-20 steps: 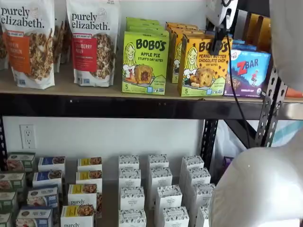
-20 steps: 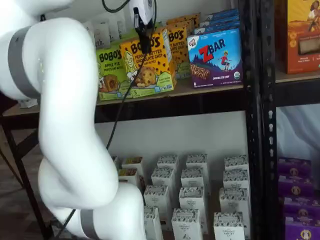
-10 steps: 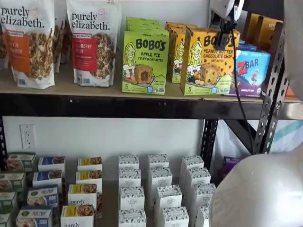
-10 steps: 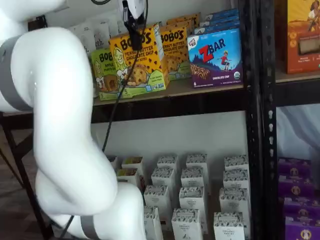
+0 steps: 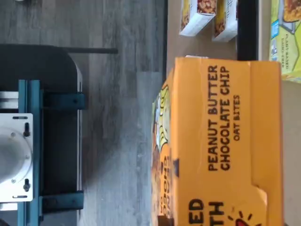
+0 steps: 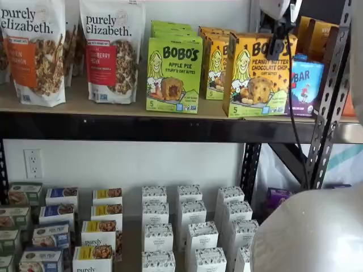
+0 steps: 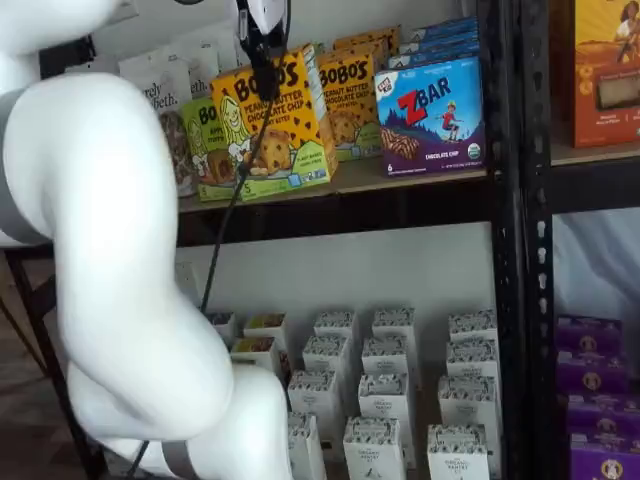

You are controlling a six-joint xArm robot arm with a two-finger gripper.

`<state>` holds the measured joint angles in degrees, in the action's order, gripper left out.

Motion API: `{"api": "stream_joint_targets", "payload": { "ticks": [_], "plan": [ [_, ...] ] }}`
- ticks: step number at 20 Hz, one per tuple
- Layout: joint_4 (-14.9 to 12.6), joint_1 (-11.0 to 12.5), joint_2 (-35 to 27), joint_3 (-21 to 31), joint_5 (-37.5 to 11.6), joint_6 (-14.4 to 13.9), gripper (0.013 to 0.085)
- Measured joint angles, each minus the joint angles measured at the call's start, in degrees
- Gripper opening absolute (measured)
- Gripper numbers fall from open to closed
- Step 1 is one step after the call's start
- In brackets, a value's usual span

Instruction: Pick up the orange box on the top shelf, the fifth box from the left

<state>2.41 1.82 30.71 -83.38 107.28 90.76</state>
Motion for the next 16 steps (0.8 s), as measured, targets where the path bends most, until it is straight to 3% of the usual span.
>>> {"api": "stream_joint_targets", "payload": {
  "ticks": [16],
  "plan": [
    [-2.1,1.1,5.5,5.8,2.1,1.9,0.021]
  ]
}}
